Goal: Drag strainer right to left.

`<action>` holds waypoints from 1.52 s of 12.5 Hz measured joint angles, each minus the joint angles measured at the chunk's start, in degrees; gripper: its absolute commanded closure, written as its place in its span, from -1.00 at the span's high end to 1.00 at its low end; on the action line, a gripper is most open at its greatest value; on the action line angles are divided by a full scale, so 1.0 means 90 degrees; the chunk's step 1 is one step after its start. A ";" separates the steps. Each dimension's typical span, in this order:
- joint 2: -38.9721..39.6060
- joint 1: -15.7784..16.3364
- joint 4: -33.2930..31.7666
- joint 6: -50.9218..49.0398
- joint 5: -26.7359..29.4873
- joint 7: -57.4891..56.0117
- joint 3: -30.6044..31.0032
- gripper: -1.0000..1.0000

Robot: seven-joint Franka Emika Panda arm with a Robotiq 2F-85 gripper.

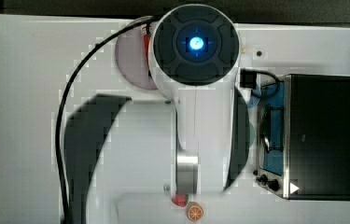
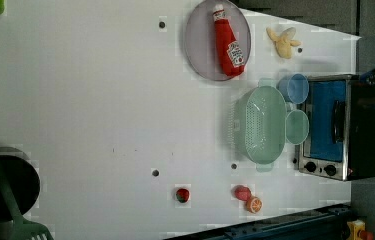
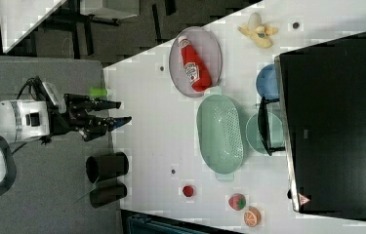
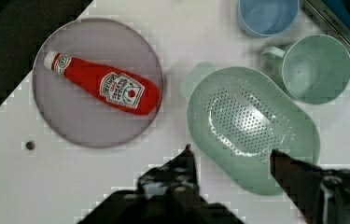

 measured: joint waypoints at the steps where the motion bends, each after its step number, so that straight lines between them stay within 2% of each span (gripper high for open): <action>1: -0.0667 -0.0002 -0.0734 -0.0670 -0.0174 -0.0018 -0.0055 0.59; 3: -0.2122 -0.0047 -0.1753 -0.1500 -0.0189 -0.0071 -0.0267 0.99; 4: -0.2741 -0.0134 -0.1977 -0.1467 -0.0168 -0.0083 -0.0328 1.00; 6: -0.3693 -0.0230 -0.1965 -0.1317 -0.0284 -0.0099 -0.0336 1.00; 8: -0.4001 -0.0276 -0.1778 -0.1069 -0.0113 -0.0099 -0.0341 1.00; 9: -0.3936 -0.0282 -0.1878 -0.0759 -0.0102 -0.0099 -0.0331 1.00; 11: -0.3591 -0.0319 -0.2599 0.0229 -0.0145 -0.0035 -0.0282 1.00; 16: -0.1189 -0.0327 -0.4377 0.2533 -0.0019 0.0995 -0.0269 1.00; 17: -0.0843 -0.0303 -0.4638 0.2859 -0.0029 0.1279 -0.0290 1.00; 19: -0.0261 -0.0252 -0.4700 0.3213 -0.0042 0.1899 -0.0341 1.00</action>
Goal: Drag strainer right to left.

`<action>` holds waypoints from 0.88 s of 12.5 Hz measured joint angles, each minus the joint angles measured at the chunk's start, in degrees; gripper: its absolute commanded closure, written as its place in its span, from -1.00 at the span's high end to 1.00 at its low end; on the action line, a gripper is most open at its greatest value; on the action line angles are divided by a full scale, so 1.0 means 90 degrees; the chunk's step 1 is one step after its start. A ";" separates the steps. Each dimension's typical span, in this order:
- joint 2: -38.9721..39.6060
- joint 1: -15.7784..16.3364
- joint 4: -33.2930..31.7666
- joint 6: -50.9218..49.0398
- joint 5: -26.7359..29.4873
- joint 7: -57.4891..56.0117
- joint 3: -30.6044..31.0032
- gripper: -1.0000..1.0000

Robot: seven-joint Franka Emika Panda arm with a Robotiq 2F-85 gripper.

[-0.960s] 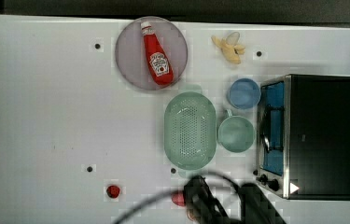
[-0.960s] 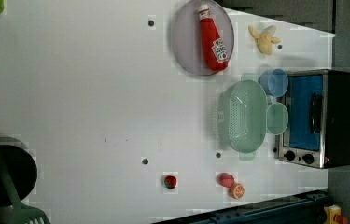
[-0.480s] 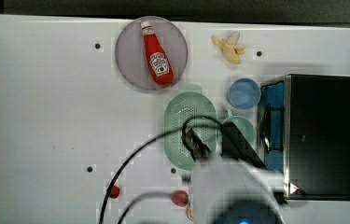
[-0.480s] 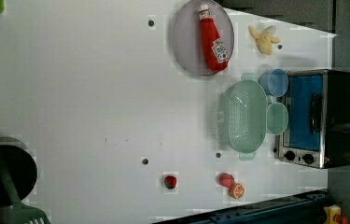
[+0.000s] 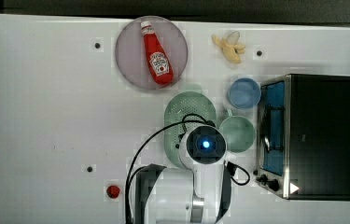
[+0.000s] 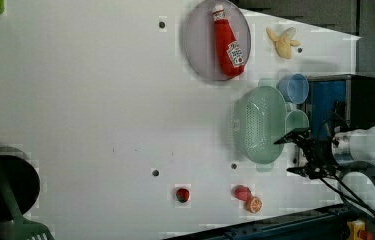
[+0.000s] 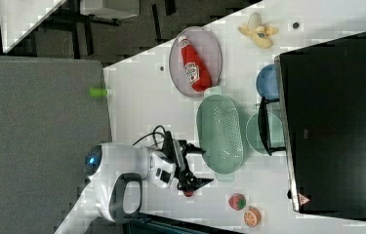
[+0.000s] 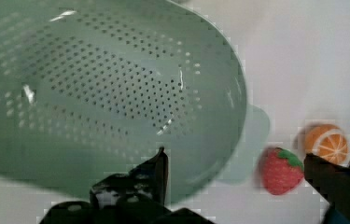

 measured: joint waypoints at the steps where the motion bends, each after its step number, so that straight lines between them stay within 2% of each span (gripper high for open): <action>1: 0.0223 0.0009 0.0062 0.0423 -0.0011 0.0292 0.0013 1.00; 4: 0.0775 -0.0030 0.0423 0.1389 -0.0142 0.1069 0.0143 1.00; 7: 0.1494 0.0064 0.0398 0.2798 -0.0226 0.1393 0.0194 1.00; 11: 0.2660 0.0131 0.0274 0.3432 -0.0003 0.1800 0.0326 1.00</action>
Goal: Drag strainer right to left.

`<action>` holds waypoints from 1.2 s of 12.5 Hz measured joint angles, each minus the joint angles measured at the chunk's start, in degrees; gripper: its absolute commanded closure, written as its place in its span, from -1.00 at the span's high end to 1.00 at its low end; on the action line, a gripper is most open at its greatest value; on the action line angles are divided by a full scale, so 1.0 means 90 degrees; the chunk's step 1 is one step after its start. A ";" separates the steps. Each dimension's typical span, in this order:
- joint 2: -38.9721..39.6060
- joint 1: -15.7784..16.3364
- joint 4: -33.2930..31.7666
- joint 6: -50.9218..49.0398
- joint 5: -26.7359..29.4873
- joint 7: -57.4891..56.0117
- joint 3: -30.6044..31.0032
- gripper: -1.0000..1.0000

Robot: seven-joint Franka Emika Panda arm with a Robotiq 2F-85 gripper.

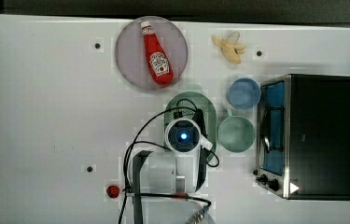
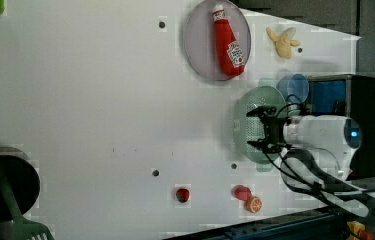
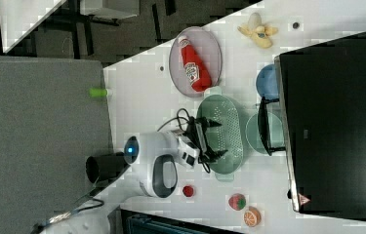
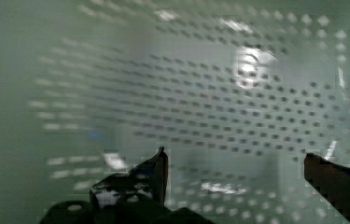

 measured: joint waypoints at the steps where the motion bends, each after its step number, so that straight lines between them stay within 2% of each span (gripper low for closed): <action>1: 0.0207 0.0119 -0.0025 0.0031 -0.0057 0.0115 -0.0079 1.00; 4: 0.0316 0.0244 -0.0037 0.0124 -0.0040 0.0333 -0.0083 1.00; 8: 0.0182 0.0231 0.0012 0.0242 -0.0065 0.0532 0.0105 1.00; 13: 0.0214 0.0559 0.0174 0.0286 0.0105 0.1020 0.0239 1.00; 15: 0.0224 0.0654 0.0162 0.0392 -0.0114 0.1483 0.0289 1.00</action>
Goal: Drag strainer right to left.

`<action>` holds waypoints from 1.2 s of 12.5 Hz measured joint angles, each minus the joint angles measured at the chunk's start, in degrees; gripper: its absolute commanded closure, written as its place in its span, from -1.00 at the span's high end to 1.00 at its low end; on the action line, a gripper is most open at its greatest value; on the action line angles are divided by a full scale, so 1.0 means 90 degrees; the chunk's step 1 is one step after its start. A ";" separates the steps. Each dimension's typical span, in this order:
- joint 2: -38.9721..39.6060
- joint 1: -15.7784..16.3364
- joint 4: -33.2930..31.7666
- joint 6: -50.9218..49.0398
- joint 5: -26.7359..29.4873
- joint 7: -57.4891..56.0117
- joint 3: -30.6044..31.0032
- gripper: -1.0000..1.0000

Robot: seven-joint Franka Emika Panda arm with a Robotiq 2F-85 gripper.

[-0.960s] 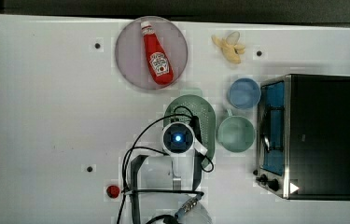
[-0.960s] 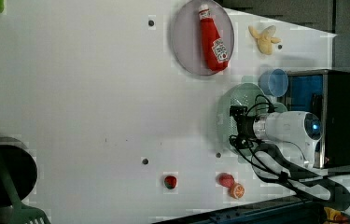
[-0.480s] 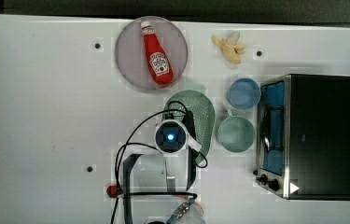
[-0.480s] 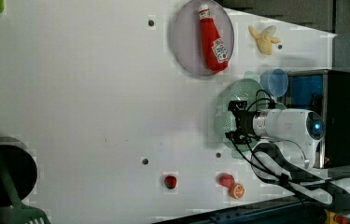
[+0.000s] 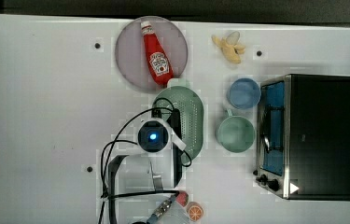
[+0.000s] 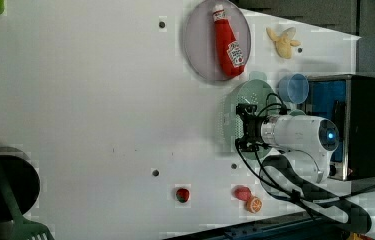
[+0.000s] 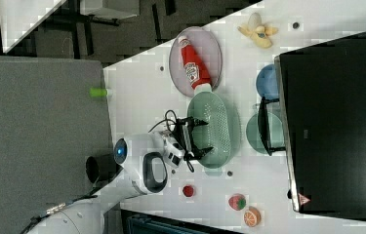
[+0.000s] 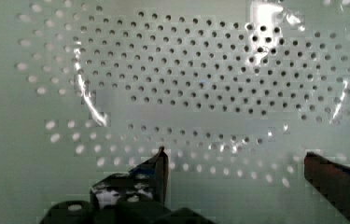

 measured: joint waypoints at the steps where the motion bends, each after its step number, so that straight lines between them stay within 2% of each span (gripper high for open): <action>1: -0.0026 0.0077 -0.0050 -0.0068 -0.0062 0.0205 0.0037 1.00; 4: 0.0006 0.0370 -0.0087 -0.0075 -0.0008 0.0811 0.0417 1.00; 6: 0.0000 0.0732 -0.0012 -0.0087 0.0122 0.1110 0.0480 1.00; 9: -0.0020 0.0875 0.0062 -0.0323 0.0190 0.1197 0.0772 1.00; 11: 0.0087 0.1116 0.0112 -0.0460 0.0067 0.1346 0.0705 1.00; 15: 0.0457 0.1426 0.0796 -0.0696 0.0190 0.1626 0.0654 1.00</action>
